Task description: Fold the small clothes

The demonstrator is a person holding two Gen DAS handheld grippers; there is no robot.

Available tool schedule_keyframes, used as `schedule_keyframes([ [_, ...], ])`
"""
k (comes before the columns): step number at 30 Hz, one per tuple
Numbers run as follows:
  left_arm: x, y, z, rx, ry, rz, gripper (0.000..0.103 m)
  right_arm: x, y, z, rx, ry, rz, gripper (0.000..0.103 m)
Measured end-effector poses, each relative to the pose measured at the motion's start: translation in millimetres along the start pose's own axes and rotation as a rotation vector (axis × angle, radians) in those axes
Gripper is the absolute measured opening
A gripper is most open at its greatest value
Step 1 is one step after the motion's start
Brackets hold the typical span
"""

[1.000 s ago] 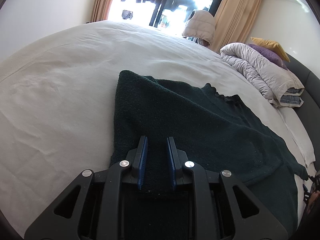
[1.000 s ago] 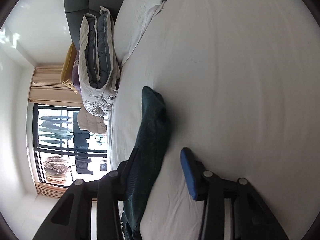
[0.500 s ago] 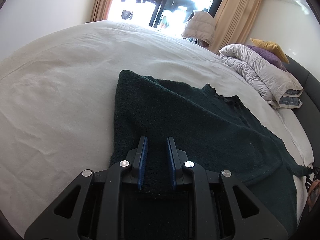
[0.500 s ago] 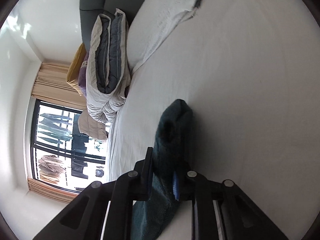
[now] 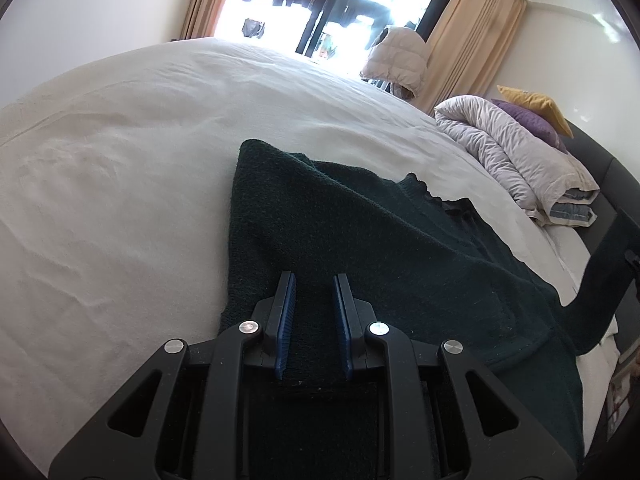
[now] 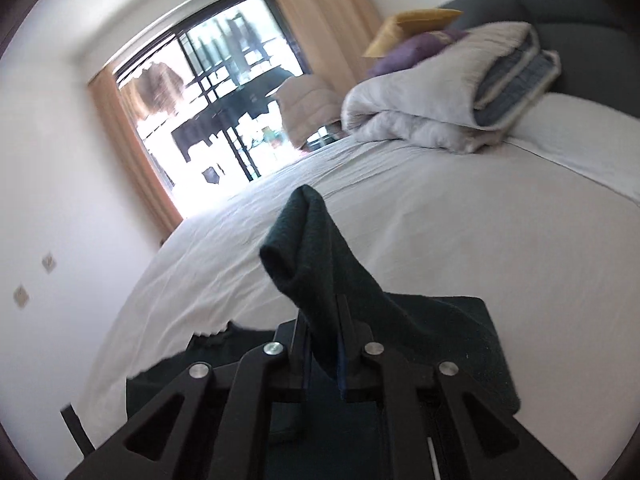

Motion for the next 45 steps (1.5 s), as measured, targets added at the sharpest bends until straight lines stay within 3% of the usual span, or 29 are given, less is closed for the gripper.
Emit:
schedule_keyframes([
  [5,-1,-4,0,-0.034,0.006,0.035,0.019,54,-120,48,-0.178,-0.101,-0.068,0.011],
  [10,-5,-15,-1,-0.115,0.022,0.115,0.019,88,-186,89,-0.259,-0.162,-0.103,0.011],
  [21,-22,-41,-5,-0.283,0.108,0.214,0.019,104,-220,126,-0.326,-0.228,-0.120,0.011],
  [26,-23,-44,-6,-0.299,0.114,0.225,0.019,107,-235,138,-0.365,-0.248,-0.129,0.013],
  [29,-23,-45,-6,-0.309,0.118,0.229,0.019,114,-243,149,-0.381,-0.293,-0.156,0.026],
  [31,-23,-45,-6,-0.308,0.118,0.229,0.019,117,-245,157,-0.366,-0.332,-0.198,0.052],
  [33,-23,-44,-6,-0.309,0.118,0.229,0.019,109,-244,159,-0.344,-0.326,-0.238,0.062],
  [38,-30,-50,-4,-0.313,0.115,0.232,0.019,81,-218,152,-0.216,-0.333,-0.336,0.062],
  [41,-33,-49,-6,-0.304,0.093,0.212,0.019,59,-173,135,-0.079,-0.306,-0.343,0.062],
  [45,-50,-29,-24,-0.216,0.093,0.115,0.019,36,-89,113,0.125,-0.263,-0.292,0.062],
])
Point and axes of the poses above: each gripper's, at about its wrist camera, not at the fingertips, and x roughly the way its jaws point, y to its right, z to its underside, the point moved 5 cm from there along x, roughly the way its jaws point, and after that the axes turned 2 degrees about -x, right-handed, at the moved point
